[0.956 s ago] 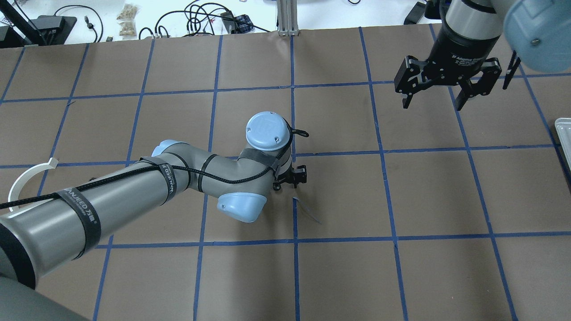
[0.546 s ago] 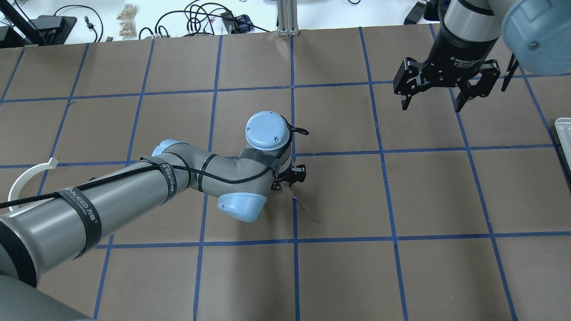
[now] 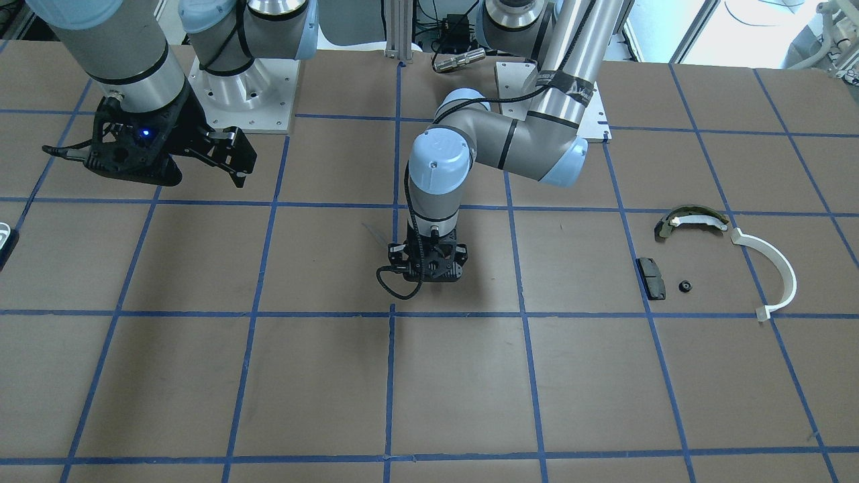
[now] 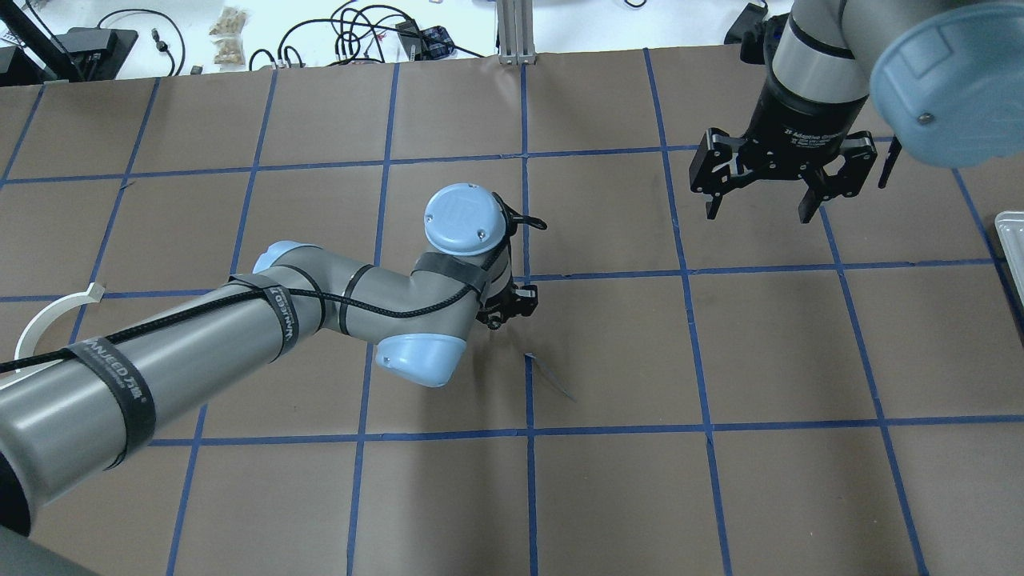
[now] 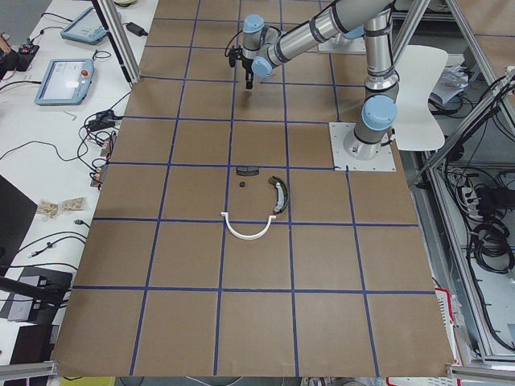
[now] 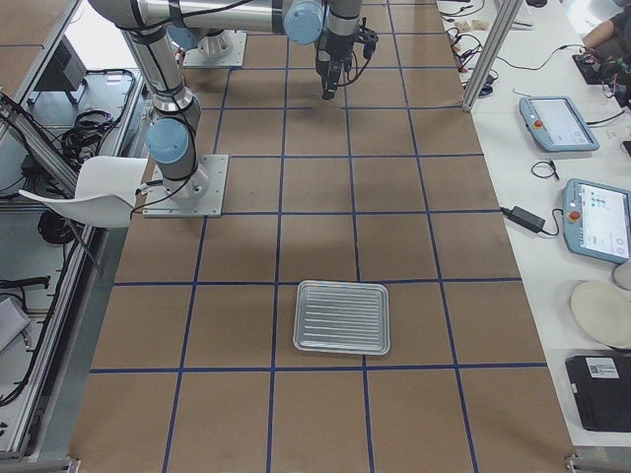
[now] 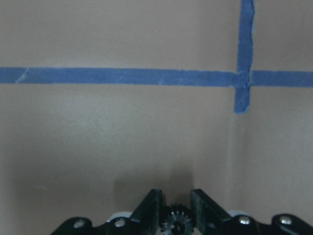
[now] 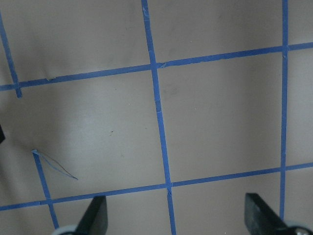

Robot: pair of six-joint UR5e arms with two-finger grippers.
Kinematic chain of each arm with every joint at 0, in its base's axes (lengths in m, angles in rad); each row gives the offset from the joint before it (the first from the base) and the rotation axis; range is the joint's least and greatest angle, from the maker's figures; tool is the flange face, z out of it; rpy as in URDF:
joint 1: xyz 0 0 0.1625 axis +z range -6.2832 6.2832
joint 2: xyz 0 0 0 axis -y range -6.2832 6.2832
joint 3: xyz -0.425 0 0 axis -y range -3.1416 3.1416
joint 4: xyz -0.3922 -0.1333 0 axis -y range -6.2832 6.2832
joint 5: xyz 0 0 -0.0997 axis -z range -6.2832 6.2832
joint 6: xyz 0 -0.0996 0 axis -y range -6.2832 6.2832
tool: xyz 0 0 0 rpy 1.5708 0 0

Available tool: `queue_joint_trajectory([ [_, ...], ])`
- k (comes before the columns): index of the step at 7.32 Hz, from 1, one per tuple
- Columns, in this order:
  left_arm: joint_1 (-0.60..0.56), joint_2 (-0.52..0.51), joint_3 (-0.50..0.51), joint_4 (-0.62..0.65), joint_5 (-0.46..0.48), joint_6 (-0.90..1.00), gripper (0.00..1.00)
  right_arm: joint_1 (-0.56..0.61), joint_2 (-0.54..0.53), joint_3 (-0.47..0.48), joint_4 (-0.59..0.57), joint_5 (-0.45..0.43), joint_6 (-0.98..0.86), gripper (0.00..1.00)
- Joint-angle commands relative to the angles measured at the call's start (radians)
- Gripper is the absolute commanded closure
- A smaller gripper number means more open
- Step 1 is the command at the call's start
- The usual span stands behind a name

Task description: Place bearing gear from tray to pile

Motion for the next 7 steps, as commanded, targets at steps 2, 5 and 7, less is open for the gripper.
queue_joint_trajectory([
  [2, 0.308, 0.085, 0.011, -0.078, -0.005, 0.358, 1.0, -0.013, -0.004, 0.001, -0.001, -0.004, 0.005, 0.0],
  [5, 0.681, 0.123, 0.009, -0.269, 0.009, 0.68, 1.0, -0.012, -0.013, 0.007, -0.002, -0.003, 0.002, 0.0],
  [7, 0.841, 0.084, 0.014, -0.251, 0.021, 0.916, 1.0, -0.012, -0.016, 0.007, 0.002, 0.002, -0.01, 0.0],
])
